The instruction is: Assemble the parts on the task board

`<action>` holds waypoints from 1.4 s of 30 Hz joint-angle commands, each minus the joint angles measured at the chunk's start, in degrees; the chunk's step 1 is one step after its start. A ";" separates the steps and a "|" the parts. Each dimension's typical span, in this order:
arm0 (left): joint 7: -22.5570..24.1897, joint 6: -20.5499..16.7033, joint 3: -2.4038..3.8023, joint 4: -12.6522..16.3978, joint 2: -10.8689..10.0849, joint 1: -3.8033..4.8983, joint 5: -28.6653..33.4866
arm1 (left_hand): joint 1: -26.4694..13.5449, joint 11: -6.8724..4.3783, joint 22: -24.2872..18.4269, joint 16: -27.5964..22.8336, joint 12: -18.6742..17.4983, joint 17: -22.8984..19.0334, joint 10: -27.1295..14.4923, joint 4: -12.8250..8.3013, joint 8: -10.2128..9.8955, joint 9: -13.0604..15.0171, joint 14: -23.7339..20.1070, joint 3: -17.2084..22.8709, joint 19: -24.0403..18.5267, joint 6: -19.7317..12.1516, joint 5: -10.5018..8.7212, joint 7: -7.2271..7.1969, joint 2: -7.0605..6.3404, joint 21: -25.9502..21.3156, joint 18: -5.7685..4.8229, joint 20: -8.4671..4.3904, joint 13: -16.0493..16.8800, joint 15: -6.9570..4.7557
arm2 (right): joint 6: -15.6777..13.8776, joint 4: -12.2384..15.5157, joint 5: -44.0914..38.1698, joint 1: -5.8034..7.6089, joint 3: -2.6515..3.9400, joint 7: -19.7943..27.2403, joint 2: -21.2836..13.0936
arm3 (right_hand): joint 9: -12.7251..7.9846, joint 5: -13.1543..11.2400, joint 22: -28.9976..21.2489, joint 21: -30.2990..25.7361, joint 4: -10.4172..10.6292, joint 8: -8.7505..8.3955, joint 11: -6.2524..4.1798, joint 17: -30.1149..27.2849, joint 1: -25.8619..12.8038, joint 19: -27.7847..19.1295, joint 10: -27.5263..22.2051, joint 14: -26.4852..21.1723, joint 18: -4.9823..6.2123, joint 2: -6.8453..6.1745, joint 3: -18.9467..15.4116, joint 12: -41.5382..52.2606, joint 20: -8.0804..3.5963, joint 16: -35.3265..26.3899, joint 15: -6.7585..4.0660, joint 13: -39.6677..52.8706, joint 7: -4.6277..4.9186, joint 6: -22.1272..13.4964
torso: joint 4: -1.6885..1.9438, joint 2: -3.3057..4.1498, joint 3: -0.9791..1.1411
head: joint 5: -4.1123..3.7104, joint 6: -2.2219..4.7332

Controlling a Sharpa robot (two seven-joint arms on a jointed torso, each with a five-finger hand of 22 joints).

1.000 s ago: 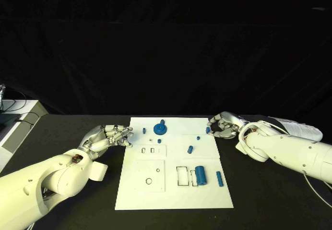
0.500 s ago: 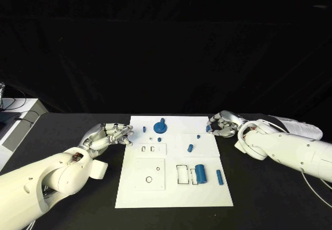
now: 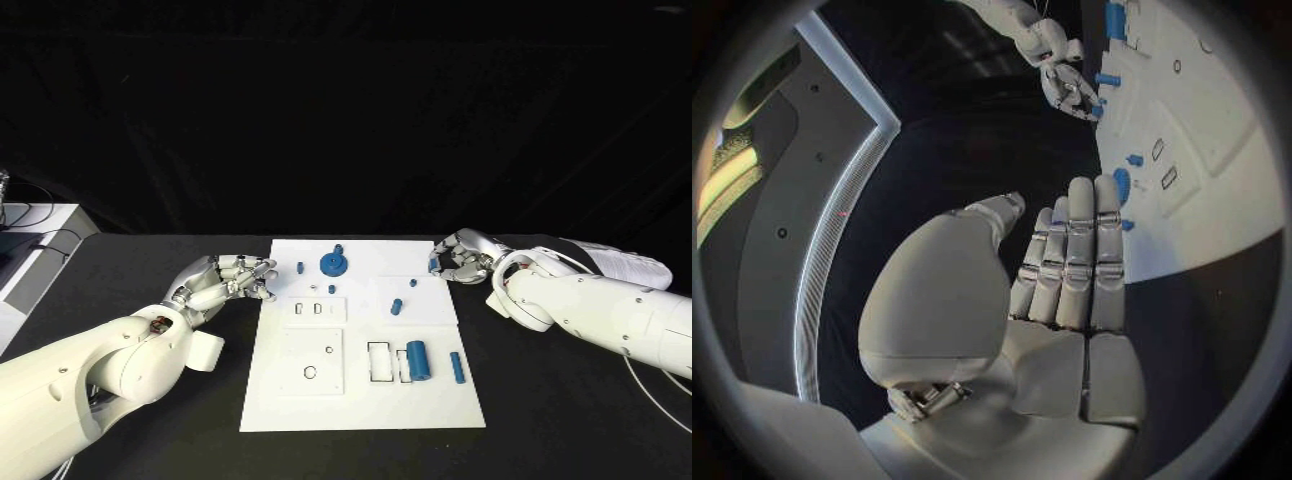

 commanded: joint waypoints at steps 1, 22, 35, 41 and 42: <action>0.57 0.41 0.07 0.08 0.12 0.00 -0.12 | 0.31 -0.01 0.08 0.32 -0.38 0.07 -0.40 0.06 -0.39 0.06 -0.41 0.35 -0.46 -0.32 -0.13 0.14 0.02 0.26 0.08 -0.09 -0.07 -0.04 | 1.78 0.17 -0.15 -0.18 -0.11 -0.26 0.14 | 0.09 0.07 9.88 0.25 0.11 0.22 -0.22 12.44 -0.52 3.01 5.36 5.36 -0.63 0.08 0.40 0.32 0.03 0.29 -0.05 14.43 -0.01 0.43 | 0.08 -0.01 -0.02 | -0.18 -0.03; 0.31 0.32 0.08 -0.09 0.07 -0.01 -0.12 | 0.16 0.25 0.29 0.38 -0.45 0.25 -0.93 -0.09 -0.72 0.02 -0.53 0.43 -0.73 -0.80 -0.16 0.49 -0.17 0.60 0.05 -0.01 -0.13 0.13 | 0.32 0.46 -0.39 -0.19 -0.12 0.15 0.26 | 0.54 2.21 9.99 0.23 -0.72 1.83 -1.25 12.26 -0.78 3.04 5.65 5.32 -0.63 1.22 4.11 0.58 -0.74 0.24 -0.96 14.71 -1.17 3.95 | 0.01 0.01 0.00 | -0.20 0.08; 0.08 0.41 0.08 -0.05 -0.16 -0.03 -0.12 | 0.12 0.31 0.34 0.35 -0.44 0.28 -1.06 -0.12 -0.79 0.02 -0.63 0.47 -0.86 -0.89 -0.16 0.54 -0.19 0.68 0.03 0.03 -0.13 0.19 | -3.62 3.42 0.88 0.08 -0.02 -2.55 -0.42 | 0.57 1.57 9.84 0.00 -1.36 1.95 -1.48 12.16 -1.46 2.94 5.47 5.30 -0.58 1.42 5.65 0.40 -1.04 0.20 -1.21 14.52 -1.34 4.12 | 0.03 -0.11 0.04 | -0.30 -0.05; 0.28 0.81 0.08 -0.21 -0.08 -0.13 -0.04 | 0.01 0.34 0.37 0.30 -0.41 0.30 -1.14 -0.10 -0.84 0.02 -0.78 0.45 -1.01 -0.95 -0.18 0.56 -0.22 0.71 0.00 0.07 -0.12 0.26 | -5.17 7.60 3.03 1.43 0.25 -7.12 -1.26 | 0.59 0.12 9.51 -0.41 -1.81 1.99 -1.49 11.95 -1.83 2.74 5.48 5.26 -0.48 1.33 6.19 0.41 -1.04 0.14 -1.18 14.53 -1.37 4.16 | -0.04 -0.04 -0.04 | -0.21 -0.04; 0.29 0.85 0.08 -0.23 -0.06 -0.14 -0.03 | 0.01 0.34 0.37 0.30 -0.41 0.30 -1.14 -0.10 -0.84 0.02 -0.78 0.45 -1.01 -0.95 -0.18 0.56 -0.22 0.71 0.00 0.07 -0.12 0.26 | -5.33 8.32 3.01 1.63 0.27 -7.80 -1.35 | 0.60 0.07 9.43 -0.51 -1.88 2.02 -1.50 11.93 -1.82 2.69 5.45 5.25 -0.45 1.34 6.26 0.37 -1.05 0.14 -1.19 14.49 -1.39 4.20 | -0.07 -0.06 -0.05 | -0.16 -0.07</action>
